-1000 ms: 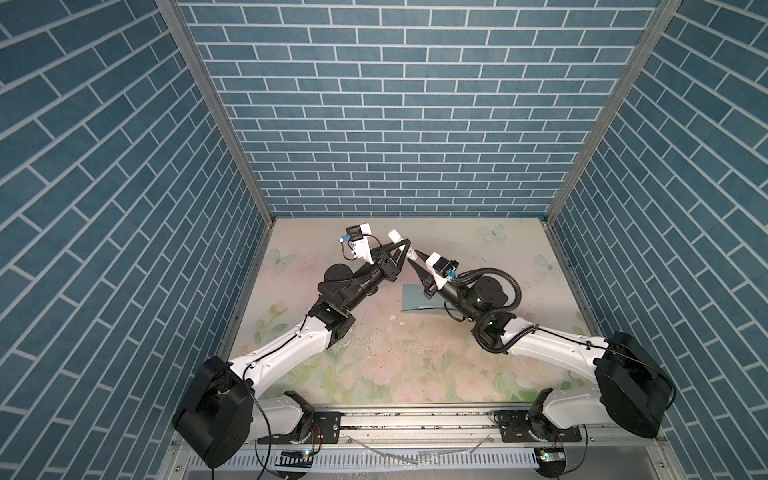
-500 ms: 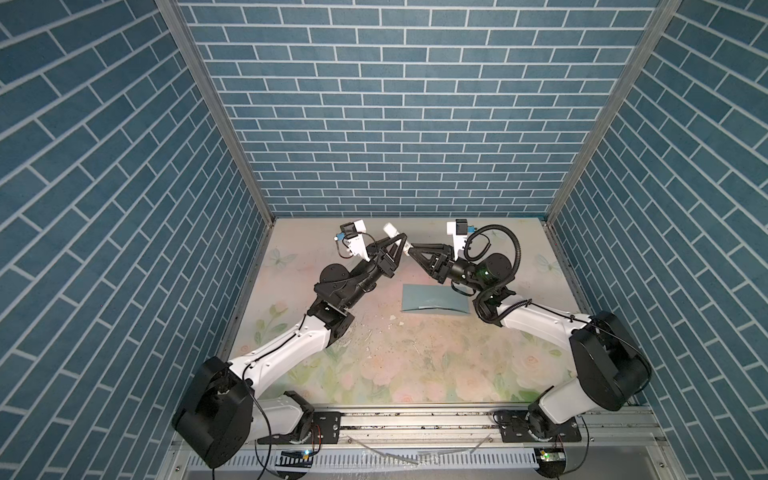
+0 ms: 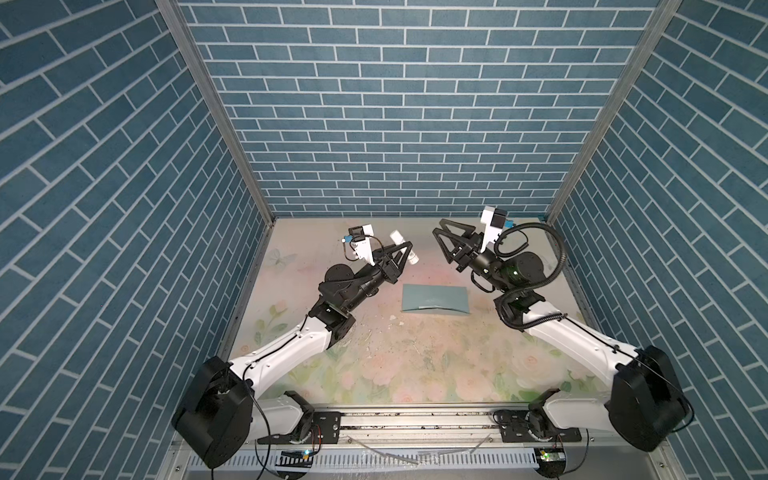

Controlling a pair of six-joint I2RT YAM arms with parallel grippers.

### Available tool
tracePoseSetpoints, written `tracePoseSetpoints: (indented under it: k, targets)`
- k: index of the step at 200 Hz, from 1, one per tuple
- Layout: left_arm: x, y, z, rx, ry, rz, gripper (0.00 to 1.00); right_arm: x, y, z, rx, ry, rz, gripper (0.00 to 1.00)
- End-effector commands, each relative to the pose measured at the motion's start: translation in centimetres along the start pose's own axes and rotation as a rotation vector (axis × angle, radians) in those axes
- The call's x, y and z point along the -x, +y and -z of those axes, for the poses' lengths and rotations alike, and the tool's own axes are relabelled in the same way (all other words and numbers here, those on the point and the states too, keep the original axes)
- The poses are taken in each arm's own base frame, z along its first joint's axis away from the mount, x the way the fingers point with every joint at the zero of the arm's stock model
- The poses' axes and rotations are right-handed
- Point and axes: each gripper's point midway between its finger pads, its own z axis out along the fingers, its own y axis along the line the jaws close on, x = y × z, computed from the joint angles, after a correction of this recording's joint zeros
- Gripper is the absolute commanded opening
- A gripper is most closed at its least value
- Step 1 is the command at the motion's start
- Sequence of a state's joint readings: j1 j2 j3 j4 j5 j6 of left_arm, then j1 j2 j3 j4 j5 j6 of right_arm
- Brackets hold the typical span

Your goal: Place the letter into the envelope and seal it

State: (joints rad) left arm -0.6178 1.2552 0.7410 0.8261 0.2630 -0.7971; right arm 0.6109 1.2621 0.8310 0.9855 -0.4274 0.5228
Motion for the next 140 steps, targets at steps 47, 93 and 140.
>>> tracePoseSetpoints:
  k: [47, 93, 140]
  targets:
    - [0.7, -0.7, -0.2, -0.021, -0.021, 0.028, 0.00, -7.4, 1.9, 1.2, -0.046, 0.194, 0.666, 0.55]
    - [0.7, -0.6, -0.3, -0.020, -0.023, 0.033, 0.00, -9.8, 2.6, 0.2, -0.059, 0.214, 0.798, 0.52]
    - [0.7, -0.6, -0.3, -0.021, -0.020, 0.034, 0.00, -10.3, 1.8, -0.6, -0.125, 0.223, 0.831, 0.38]
